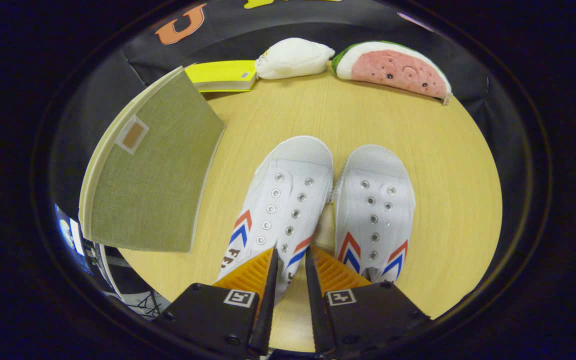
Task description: Open the storage box then place both shoes into the box .Put the left shoe in first, then the right shoe, with the right side of both shoes facing outward in a uniform manner.
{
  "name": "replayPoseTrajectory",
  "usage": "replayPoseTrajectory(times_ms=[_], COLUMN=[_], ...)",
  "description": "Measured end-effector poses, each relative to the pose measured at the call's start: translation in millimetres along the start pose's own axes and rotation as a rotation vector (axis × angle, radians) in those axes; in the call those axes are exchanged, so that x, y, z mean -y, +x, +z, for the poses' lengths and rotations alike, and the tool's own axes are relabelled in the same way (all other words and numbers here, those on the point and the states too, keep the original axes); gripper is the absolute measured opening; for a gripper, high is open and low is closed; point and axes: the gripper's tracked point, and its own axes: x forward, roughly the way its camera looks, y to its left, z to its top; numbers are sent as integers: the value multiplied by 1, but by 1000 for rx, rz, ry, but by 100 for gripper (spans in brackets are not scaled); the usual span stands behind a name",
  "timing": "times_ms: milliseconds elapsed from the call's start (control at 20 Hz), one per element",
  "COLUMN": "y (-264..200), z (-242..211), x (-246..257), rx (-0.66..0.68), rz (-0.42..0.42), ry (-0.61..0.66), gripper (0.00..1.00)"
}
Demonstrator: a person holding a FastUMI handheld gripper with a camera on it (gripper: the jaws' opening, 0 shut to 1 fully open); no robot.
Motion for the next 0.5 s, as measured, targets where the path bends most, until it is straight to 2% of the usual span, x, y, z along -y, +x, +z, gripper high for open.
replayPoseTrajectory(times_ms=[100, 250, 300, 500], y=[1, 0, -2, -23], z=[1, 0, 1, -1], x=[-2, -2, -1, -6], rx=[-7, -14, 2, 35], rz=[5, 48, 60, 97], ry=[-7, 25, 17, 20], gripper=[27, 20, 10, 7])
